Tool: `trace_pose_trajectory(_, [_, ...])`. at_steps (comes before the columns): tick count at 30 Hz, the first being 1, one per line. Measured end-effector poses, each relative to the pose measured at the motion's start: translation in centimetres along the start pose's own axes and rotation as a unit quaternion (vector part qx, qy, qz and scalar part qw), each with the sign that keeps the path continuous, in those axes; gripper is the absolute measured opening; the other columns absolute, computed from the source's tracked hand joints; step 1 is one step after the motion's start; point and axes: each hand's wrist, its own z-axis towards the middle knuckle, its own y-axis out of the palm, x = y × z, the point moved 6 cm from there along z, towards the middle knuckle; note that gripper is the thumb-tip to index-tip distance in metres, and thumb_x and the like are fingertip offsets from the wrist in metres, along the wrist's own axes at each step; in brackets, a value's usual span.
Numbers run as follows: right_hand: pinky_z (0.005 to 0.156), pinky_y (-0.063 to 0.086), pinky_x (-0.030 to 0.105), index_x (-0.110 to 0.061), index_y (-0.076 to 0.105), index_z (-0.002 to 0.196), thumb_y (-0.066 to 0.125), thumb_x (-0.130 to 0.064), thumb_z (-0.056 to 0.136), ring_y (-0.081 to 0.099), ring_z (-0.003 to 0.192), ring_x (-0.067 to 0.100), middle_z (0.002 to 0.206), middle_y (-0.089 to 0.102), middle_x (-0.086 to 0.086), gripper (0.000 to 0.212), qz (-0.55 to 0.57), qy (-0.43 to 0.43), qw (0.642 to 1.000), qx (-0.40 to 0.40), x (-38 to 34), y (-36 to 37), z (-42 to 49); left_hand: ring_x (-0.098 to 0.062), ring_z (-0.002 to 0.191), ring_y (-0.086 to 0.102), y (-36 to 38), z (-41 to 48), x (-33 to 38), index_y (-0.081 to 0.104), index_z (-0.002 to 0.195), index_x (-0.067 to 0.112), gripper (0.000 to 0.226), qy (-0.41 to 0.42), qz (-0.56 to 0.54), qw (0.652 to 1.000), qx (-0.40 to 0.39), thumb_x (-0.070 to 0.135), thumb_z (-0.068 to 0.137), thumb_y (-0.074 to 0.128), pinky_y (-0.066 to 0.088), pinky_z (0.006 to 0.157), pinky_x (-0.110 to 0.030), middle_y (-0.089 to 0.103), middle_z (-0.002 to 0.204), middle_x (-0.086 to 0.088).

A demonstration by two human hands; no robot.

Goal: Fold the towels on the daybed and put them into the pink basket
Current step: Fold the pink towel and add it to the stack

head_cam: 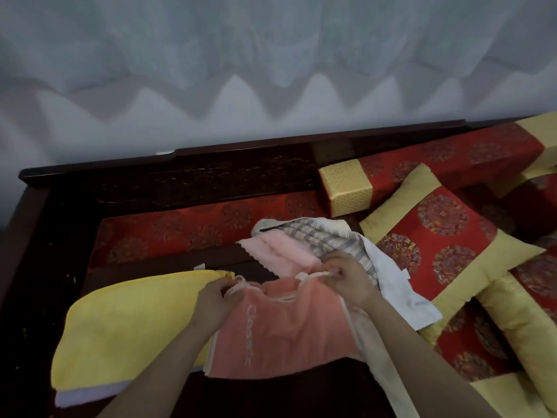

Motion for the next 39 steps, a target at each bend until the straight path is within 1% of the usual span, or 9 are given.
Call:
trace_pose_trajectory(4, [0.098, 0.04, 0.032, -0.032, 0.076, 0.092, 0.075, -0.021, 0.076, 0.045, 0.117, 0.016, 0.119, 0.059, -0.003, 0.02, -0.096, -0.017, 0.994, -0.055, 0.7, 1.1, 1.2, -0.022, 0.084, 0.055, 0.4, 1.2, 0.7, 0.075, 0.081, 0.005, 0.058, 0.067, 0.073, 0.994, 0.04, 0.053, 0.068, 0.044, 0.032, 0.063, -0.024, 0.067, 0.084, -0.012])
trace_pose_trajectory(7, [0.091, 0.041, 0.031, -0.026, 0.077, 0.093, 0.069, -0.034, 0.074, 0.052, 0.11, 0.024, 0.11, 0.066, 0.006, 0.021, -0.132, -0.021, 0.99, -0.055, 0.5, 1.2, 1.9, -0.018, 0.074, 0.055, 0.5, 2.0, 1.0, 0.075, 0.076, 0.006, 0.064, 0.084, 0.071, 0.994, 0.024, 0.057, 0.063, 0.039, 0.033, 0.064, -0.012, 0.068, 0.078, -0.011])
trace_pose_trajectory(9, [0.086, 0.043, 0.03, -0.028, 0.077, 0.09, 0.061, -0.046, 0.071, 0.055, 0.103, 0.023, 0.102, 0.067, 0.005, 0.032, -0.13, -0.011, 0.99, -0.047, 0.6, 1.2, 2.1, -0.012, 0.066, 0.052, 0.7, 2.6, 0.8, 0.076, 0.072, 0.017, 0.053, 0.083, 0.09, 0.993, 0.0, 0.056, 0.063, 0.04, 0.038, 0.059, -0.023, 0.066, 0.069, -0.002])
trace_pose_trajectory(14, [0.076, 0.039, 0.022, -0.025, 0.078, 0.088, 0.073, -0.022, 0.075, 0.059, 0.095, 0.023, 0.092, 0.067, 0.005, 0.014, -0.145, -0.01, 0.989, -0.024, 0.9, 1.3, 2.2, -0.022, 0.06, 0.041, 1.7, 4.2, 0.2, 0.05, 0.044, 0.022, 0.039, 0.064, 0.182, 0.981, -0.029, 0.04, 0.077, 0.058, 0.04, 0.054, -0.037, 0.034, 0.05, 0.01])
trace_pose_trajectory(20, [0.063, 0.038, 0.016, -0.029, 0.077, 0.091, 0.062, -0.019, 0.076, 0.057, 0.082, 0.008, 0.088, 0.06, -0.008, 0.023, -0.173, 0.015, 0.984, 0.035, 1.4, -0.4, 1.0, -0.016, 0.083, 0.066, 1.7, 5.0, 0.2, 0.077, 0.083, 0.02, 0.025, -0.013, 0.072, 0.997, -0.033, 0.041, 0.08, 0.064, 0.052, 0.072, -0.031, 0.074, 0.086, 0.003])
trace_pose_trajectory(25, [0.067, 0.037, 0.024, -0.017, 0.075, 0.079, 0.068, -0.008, 0.075, 0.063, 0.08, 0.022, 0.086, 0.068, 0.002, 0.011, -0.147, 0.093, 0.974, 0.144, 3.5, -3.5, -1.3, -0.013, 0.081, 0.057, 0.2, 5.3, -1.0, 0.075, 0.086, 0.008, 0.013, -0.03, 0.093, 0.995, 0.024, 0.017, 0.084, 0.066, 0.038, 0.067, -0.024, 0.062, 0.083, 0.004])
trace_pose_trajectory(32, [0.083, 0.042, 0.026, -0.005, 0.069, 0.102, 0.064, -0.002, 0.079, 0.063, 0.093, 0.025, 0.099, 0.071, 0.009, 0.024, -0.09, 0.09, 0.974, 0.188, 3.4, -4.4, -2.6, -0.03, 0.084, 0.062, 0.1, 5.9, -0.6, 0.066, 0.093, 0.007, 0.019, -0.025, 0.046, 0.992, 0.114, 0.016, 0.077, 0.074, 0.035, 0.066, -0.028, 0.064, 0.08, -0.008])
trace_pose_trajectory(36, [0.081, 0.043, 0.029, -0.002, 0.071, 0.094, 0.065, 0.001, 0.079, 0.063, 0.088, 0.025, 0.094, 0.071, 0.013, 0.017, -0.08, 0.087, 0.977, 0.178, 3.2, -4.9, -3.2, -0.032, 0.099, 0.061, 1.6, 7.2, -0.5, 0.055, 0.123, 0.006, 0.045, -0.032, 0.138, 0.99, -0.02, 0.02, 0.083, 0.069, 0.041, 0.072, -0.03, 0.065, 0.108, -0.017])
trace_pose_trajectory(39, [0.077, 0.039, 0.022, -0.013, 0.067, 0.094, 0.064, -0.003, 0.083, 0.056, 0.081, 0.012, 0.088, 0.065, -0.007, 0.015, -0.04, 0.086, 0.984, 0.153, 3.1, -5.2, -4.0, -0.033, 0.091, 0.064, 1.5, 7.4, 0.1, 0.069, 0.085, 0.007, 0.016, -0.019, 0.172, 0.979, -0.111, 0.023, 0.084, 0.066, 0.04, 0.064, -0.03, 0.067, 0.09, -0.012])
